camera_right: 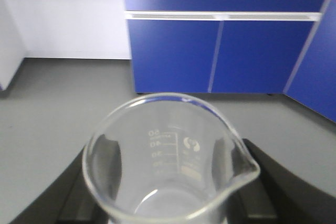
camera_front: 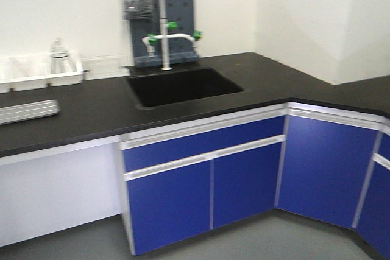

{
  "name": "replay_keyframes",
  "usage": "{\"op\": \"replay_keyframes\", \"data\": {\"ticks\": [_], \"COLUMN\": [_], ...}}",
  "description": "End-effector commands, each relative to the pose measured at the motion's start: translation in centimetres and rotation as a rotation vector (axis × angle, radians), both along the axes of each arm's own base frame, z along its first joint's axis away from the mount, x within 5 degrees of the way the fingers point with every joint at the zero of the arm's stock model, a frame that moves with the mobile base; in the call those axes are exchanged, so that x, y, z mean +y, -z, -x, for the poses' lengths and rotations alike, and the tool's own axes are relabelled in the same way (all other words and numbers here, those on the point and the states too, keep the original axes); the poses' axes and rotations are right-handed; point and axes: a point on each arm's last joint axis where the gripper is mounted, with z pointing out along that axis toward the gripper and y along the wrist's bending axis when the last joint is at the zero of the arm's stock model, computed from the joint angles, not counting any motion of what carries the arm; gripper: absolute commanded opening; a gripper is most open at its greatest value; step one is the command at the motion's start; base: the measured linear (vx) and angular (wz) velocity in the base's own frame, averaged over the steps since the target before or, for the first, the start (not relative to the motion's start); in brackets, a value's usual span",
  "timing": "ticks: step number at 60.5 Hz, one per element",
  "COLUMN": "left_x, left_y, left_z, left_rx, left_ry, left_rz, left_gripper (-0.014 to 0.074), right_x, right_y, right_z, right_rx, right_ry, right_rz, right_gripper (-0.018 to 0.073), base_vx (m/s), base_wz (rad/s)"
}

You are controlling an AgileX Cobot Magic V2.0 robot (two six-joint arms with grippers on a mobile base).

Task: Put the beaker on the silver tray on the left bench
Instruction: 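Drive the base to the bench with the silver tray, holding the beaker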

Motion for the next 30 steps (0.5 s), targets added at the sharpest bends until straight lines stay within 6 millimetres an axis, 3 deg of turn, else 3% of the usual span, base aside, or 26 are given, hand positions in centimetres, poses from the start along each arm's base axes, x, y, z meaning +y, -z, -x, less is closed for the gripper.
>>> {"op": "replay_keyframes", "data": {"ticks": [1,30], "left_x": [-0.09,-0.09], "left_y": [-0.03,-0.03], "left_z": [-0.17,-0.17], "left_rx": [-0.062,-0.062], "left_ry": [0.011,0.011], "left_rz": [0.007,0.007], "left_gripper": [0.0001,0.0001], "right_x": [0.38,0.38], "right_y": [-1.58,-1.58], "right_z": [-0.21,-0.21], "right_rx": [-0.083,-0.083], "right_ry": [-0.034,-0.034], "right_rz": [-0.031,-0.031], "right_gripper": [-0.0011,-0.0011], "base_vx": [-0.11,-0.03], "base_wz": [0.6,0.61]}}
